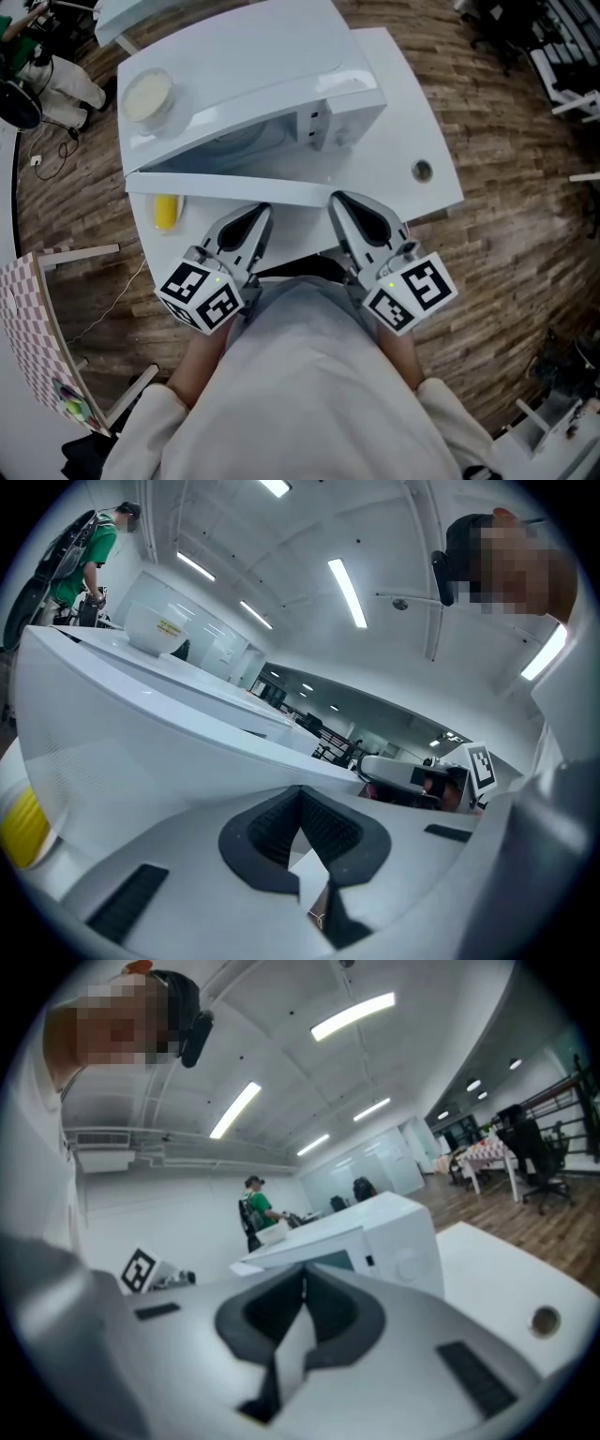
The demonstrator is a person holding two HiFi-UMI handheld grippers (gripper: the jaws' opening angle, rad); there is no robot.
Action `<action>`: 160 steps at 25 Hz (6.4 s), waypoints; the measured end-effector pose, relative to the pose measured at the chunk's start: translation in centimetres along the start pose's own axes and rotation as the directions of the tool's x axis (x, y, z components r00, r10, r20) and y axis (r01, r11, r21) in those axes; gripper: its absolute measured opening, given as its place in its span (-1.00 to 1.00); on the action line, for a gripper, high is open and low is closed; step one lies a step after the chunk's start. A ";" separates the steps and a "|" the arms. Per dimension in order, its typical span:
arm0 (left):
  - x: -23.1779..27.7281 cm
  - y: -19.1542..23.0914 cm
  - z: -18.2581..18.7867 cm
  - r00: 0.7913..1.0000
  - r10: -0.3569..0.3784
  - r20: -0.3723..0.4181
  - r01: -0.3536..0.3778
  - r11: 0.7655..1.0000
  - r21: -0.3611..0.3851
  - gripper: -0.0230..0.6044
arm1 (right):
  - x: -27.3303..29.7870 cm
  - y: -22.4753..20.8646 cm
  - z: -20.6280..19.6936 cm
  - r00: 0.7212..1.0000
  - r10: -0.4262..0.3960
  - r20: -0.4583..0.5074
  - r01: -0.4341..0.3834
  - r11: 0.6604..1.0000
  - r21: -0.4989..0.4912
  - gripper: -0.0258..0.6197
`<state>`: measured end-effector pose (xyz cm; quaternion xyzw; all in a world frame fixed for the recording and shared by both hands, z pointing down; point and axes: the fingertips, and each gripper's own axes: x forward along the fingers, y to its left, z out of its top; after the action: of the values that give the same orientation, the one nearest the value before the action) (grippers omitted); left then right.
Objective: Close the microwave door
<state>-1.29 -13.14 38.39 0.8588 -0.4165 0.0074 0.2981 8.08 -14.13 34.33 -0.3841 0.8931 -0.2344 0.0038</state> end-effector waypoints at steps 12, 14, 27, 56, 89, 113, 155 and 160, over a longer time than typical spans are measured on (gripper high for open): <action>1.0 0.2 0.5 1.000 -0.001 0.005 0.001 1.000 -0.020 -0.87 | -0.2 -1.6 0.2 1.000 -0.021 -0.001 0.021 1.000 0.011 -0.85; 1.1 0.3 0.6 1.000 -0.004 0.004 0.004 1.000 -0.018 -0.87 | -0.1 -1.8 0.2 1.000 -0.024 -0.003 0.024 1.000 0.016 -0.85; 1.6 0.5 1.1 1.000 -0.012 0.005 0.012 0.999 -0.030 -0.87 | 0.4 -2.3 0.3 1.000 -0.030 -0.007 0.030 0.999 0.026 -0.85; 3.0 1.7 2.3 1.000 -0.019 0.007 0.020 0.998 -0.065 -0.87 | 2.1 -3.5 0.2 0.999 -0.041 -0.034 0.042 0.998 0.045 -0.85; 3.4 3.0 3.1 0.999 0.019 0.031 -0.016 0.995 -0.097 -0.87 | 4.4 -5.2 0.7 0.997 -0.011 -0.079 0.012 1.000 0.014 -0.85; 3.4 3.8 3.5 0.998 0.046 0.046 -0.041 0.992 -0.115 -0.87 | 5.9 -6.1 1.2 0.997 -0.001 -0.081 0.001 1.000 0.000 -0.85; 3.5 4.7 4.0 0.998 0.036 0.055 -0.027 0.987 -0.160 -0.87 | 8.9 -7.2 2.4 0.996 -0.045 -0.074 0.045 0.999 -0.006 -0.85; 3.5 4.2 3.8 0.998 0.020 0.055 -0.012 0.987 -0.158 -0.87 | 8.3 -7.0 1.9 0.992 -0.034 -0.121 0.023 0.995 -0.093 -0.85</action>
<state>-2.90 -19.60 38.25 0.8291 -0.4309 -0.0474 0.3532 7.39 -24.79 37.05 -0.3813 0.8959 -0.2162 -0.0720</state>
